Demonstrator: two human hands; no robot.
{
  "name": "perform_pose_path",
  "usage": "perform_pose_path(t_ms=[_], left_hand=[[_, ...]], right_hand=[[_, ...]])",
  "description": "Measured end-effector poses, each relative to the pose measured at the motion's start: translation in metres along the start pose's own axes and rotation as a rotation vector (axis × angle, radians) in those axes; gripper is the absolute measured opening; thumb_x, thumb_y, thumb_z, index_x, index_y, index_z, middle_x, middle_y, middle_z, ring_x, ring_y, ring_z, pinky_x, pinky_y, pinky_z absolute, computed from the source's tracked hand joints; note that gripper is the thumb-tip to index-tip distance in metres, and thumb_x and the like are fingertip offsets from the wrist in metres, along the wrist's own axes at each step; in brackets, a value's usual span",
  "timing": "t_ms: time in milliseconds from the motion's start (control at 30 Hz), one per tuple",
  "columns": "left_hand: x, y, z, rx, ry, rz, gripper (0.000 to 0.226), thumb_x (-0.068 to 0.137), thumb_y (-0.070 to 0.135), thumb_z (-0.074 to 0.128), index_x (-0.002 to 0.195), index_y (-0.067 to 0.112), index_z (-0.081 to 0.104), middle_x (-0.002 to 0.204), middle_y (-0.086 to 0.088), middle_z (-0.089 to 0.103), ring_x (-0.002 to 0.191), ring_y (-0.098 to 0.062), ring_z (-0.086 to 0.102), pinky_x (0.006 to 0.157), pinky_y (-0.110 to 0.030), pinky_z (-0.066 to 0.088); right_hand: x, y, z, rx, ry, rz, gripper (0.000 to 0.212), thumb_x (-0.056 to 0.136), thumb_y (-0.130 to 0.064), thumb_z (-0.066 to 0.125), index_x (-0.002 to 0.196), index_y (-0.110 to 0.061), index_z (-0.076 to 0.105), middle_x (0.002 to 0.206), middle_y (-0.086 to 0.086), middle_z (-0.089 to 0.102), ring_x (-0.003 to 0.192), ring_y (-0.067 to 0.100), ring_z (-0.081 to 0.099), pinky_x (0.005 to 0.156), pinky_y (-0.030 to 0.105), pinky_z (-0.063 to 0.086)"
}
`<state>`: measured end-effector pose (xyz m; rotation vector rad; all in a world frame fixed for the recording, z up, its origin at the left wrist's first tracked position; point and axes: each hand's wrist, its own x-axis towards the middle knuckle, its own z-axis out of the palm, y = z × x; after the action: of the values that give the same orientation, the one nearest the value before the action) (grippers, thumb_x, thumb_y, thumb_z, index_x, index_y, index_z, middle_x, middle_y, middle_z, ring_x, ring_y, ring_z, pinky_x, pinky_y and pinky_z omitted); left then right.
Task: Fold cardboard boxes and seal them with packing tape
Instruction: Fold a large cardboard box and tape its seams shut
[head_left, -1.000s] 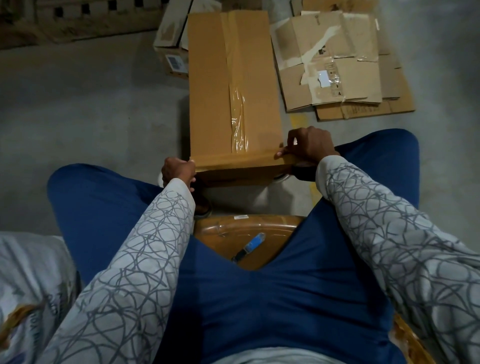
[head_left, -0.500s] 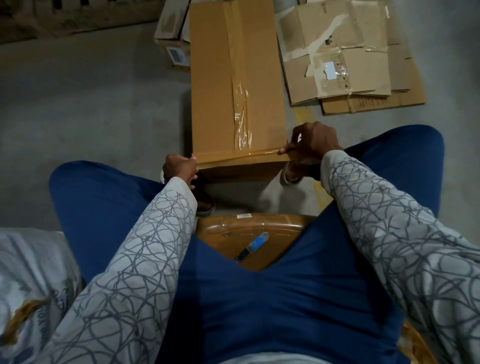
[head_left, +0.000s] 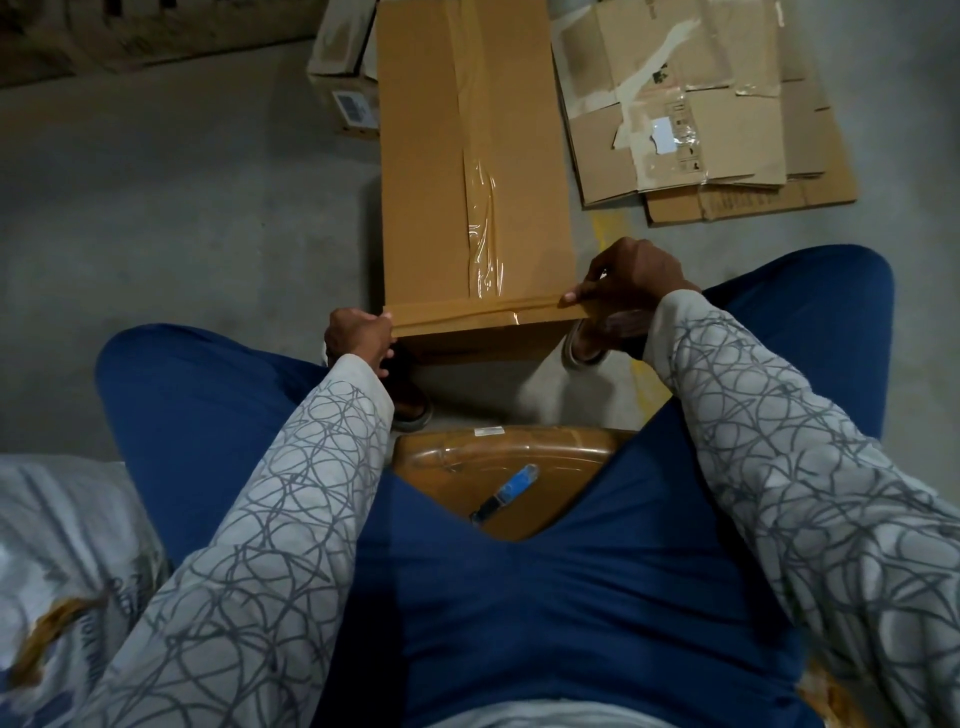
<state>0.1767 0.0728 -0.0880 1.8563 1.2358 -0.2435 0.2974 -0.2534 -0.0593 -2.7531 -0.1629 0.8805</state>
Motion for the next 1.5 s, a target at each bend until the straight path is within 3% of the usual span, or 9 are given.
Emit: perform_pose_path(t_ms=[333, 567, 733, 900, 1033, 1200, 1367, 1433, 1500], left_hand=[[-0.006, 0.002, 0.000, 0.014, 0.005, 0.018, 0.018, 0.092, 0.029, 0.073, 0.081, 0.018, 0.065, 0.071, -0.004, 0.072, 0.066, -0.022, 0.073, 0.060, -0.048, 0.063], [-0.006, 0.002, 0.001, 0.019, 0.025, 0.019, 0.019, 0.092, 0.030, 0.073, 0.081, 0.019, 0.062, 0.073, -0.004, 0.073, 0.065, -0.021, 0.073, 0.060, -0.047, 0.063], [-0.006, 0.001, 0.001, 0.010, 0.024, 0.016, 0.021, 0.093, 0.030, 0.072, 0.079, 0.019, 0.063, 0.073, -0.005, 0.073, 0.065, -0.021, 0.072, 0.059, -0.045, 0.063], [-0.004, -0.001, 0.003, -0.008, 0.009, 0.004, 0.022, 0.095, 0.031, 0.070, 0.077, 0.021, 0.060, 0.075, -0.004, 0.073, 0.066, -0.021, 0.071, 0.063, -0.044, 0.064], [-0.002, 0.000, 0.005, -0.011, -0.007, 0.004, 0.019, 0.095, 0.030, 0.069, 0.082, 0.018, 0.064, 0.075, -0.005, 0.072, 0.067, -0.022, 0.071, 0.064, -0.045, 0.064], [-0.004, 0.000, 0.005, -0.030, -0.006, -0.021, 0.021, 0.096, 0.030, 0.067, 0.082, 0.015, 0.062, 0.079, -0.006, 0.072, 0.074, -0.024, 0.072, 0.067, -0.048, 0.064], [-0.006, -0.006, -0.004, -0.105, -0.055, -0.092, 0.037, 0.094, 0.035, 0.070, 0.117, 0.006, 0.066, 0.100, -0.013, 0.072, 0.077, -0.024, 0.070, 0.069, -0.048, 0.063], [-0.006, -0.008, -0.006, -0.115, -0.042, -0.091, 0.040, 0.091, 0.036, 0.074, 0.117, 0.005, 0.067, 0.098, -0.014, 0.072, 0.076, -0.024, 0.070, 0.065, -0.044, 0.063], [-0.009, -0.007, -0.008, -0.088, 0.003, -0.061, 0.036, 0.090, 0.036, 0.074, 0.108, 0.005, 0.071, 0.093, -0.015, 0.074, 0.068, -0.025, 0.070, 0.054, -0.035, 0.060]], right_hand=[[-0.028, -0.007, -0.035, 0.007, 0.106, -0.113, 0.048, 0.066, -0.072, 0.078, 0.088, -0.030, 0.076, 0.081, -0.001, 0.060, 0.084, 0.021, 0.056, 0.074, 0.032, 0.042], [-0.019, -0.005, -0.018, -0.032, 0.091, -0.028, 0.059, 0.063, -0.076, 0.077, 0.098, -0.028, 0.079, 0.091, 0.003, 0.067, 0.086, 0.023, 0.059, 0.076, 0.034, 0.046], [-0.010, -0.001, 0.010, -0.020, 0.082, 0.040, 0.063, 0.058, -0.082, 0.075, 0.094, -0.031, 0.078, 0.097, 0.001, 0.071, 0.091, 0.024, 0.065, 0.084, 0.038, 0.055], [-0.005, 0.005, 0.019, 0.017, 0.117, 0.087, 0.060, 0.055, -0.084, 0.076, 0.085, -0.032, 0.078, 0.087, -0.001, 0.071, 0.083, 0.022, 0.064, 0.078, 0.035, 0.056], [-0.004, 0.006, 0.019, 0.114, 0.120, 0.105, 0.057, 0.054, -0.074, 0.084, 0.094, -0.033, 0.077, 0.099, -0.004, 0.071, 0.091, 0.019, 0.064, 0.076, 0.031, 0.051], [-0.009, 0.003, 0.026, 0.164, 0.134, 0.110, 0.047, 0.058, -0.071, 0.085, 0.085, -0.034, 0.076, 0.095, -0.007, 0.070, 0.085, 0.014, 0.063, 0.069, 0.026, 0.048], [-0.012, 0.001, 0.029, 0.220, 0.116, 0.093, 0.057, 0.070, -0.067, 0.080, 0.111, -0.030, 0.072, 0.109, -0.004, 0.070, 0.100, 0.018, 0.064, 0.086, 0.035, 0.054], [-0.014, 0.003, 0.023, 0.232, 0.137, 0.061, 0.056, 0.079, -0.060, 0.077, 0.121, -0.024, 0.068, 0.117, -0.001, 0.069, 0.108, 0.020, 0.064, 0.096, 0.040, 0.053], [-0.017, 0.003, 0.013, 0.255, 0.174, 0.029, 0.049, 0.088, -0.055, 0.071, 0.123, -0.020, 0.067, 0.120, 0.002, 0.070, 0.110, 0.021, 0.065, 0.096, 0.040, 0.052]])
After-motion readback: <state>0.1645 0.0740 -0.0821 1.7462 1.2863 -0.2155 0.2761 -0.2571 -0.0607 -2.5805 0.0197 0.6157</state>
